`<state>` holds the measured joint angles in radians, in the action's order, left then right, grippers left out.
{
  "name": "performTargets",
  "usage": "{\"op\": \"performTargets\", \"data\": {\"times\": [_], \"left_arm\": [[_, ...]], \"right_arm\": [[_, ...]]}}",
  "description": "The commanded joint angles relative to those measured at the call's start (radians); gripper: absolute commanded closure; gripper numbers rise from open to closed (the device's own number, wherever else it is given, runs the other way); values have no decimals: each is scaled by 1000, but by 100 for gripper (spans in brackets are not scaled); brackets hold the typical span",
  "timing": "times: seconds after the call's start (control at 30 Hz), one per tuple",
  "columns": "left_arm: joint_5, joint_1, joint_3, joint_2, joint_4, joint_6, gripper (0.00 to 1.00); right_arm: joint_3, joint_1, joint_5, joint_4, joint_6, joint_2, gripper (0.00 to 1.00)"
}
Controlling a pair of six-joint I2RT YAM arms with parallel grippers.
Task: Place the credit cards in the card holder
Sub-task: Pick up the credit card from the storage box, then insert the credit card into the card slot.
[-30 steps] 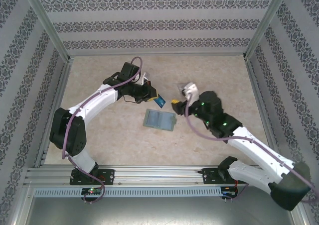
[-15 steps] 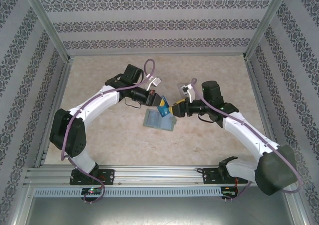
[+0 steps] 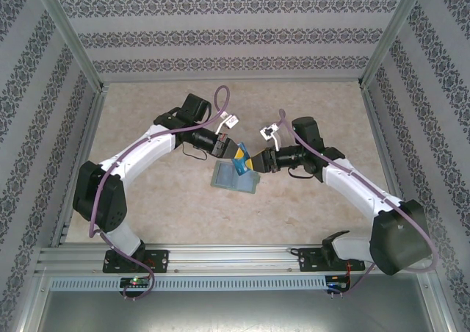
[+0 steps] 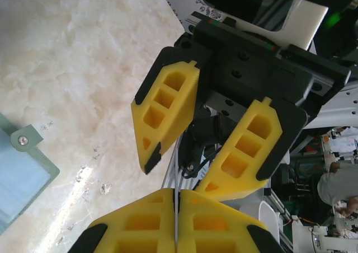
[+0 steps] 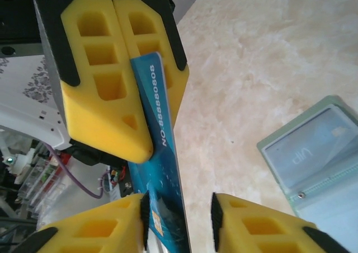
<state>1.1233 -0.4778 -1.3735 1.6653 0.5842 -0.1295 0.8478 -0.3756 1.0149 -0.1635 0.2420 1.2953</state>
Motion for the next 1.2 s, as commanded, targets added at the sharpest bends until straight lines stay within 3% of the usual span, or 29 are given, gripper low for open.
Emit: {"op": "performTargets", "data": {"times": [0.0,0.1,0.17,0.3,0.5,0.63,0.8,0.9,1.17], "left_arm": [[36,-6,-28,-6,45,45,99],[35,-6,-29,-2,46,47,93],[14,-1,-26,-1,43,39,77],[-73,62,27,-8,-40,-81,57],[-288,172,188,-80,-205,-295,46],[-440,183,255,-72,-209,-368,44],[-522,169,363,-44,-276,-416,45],[-585,138,376,-25,-268,-394,46],[-623,103,405,33,-302,-406,51]], "right_arm": [[37,-8,74,30,10,24,72],[46,-10,83,34,17,30,91],[46,-7,45,19,23,27,100],[0,1,-95,21,103,17,100],[-138,-31,-422,96,380,-10,100],[-188,-86,-570,146,496,-5,100],[-220,-155,-655,233,591,55,100],[-236,-180,-650,324,613,123,100],[-201,-205,-610,433,662,274,100]]}}
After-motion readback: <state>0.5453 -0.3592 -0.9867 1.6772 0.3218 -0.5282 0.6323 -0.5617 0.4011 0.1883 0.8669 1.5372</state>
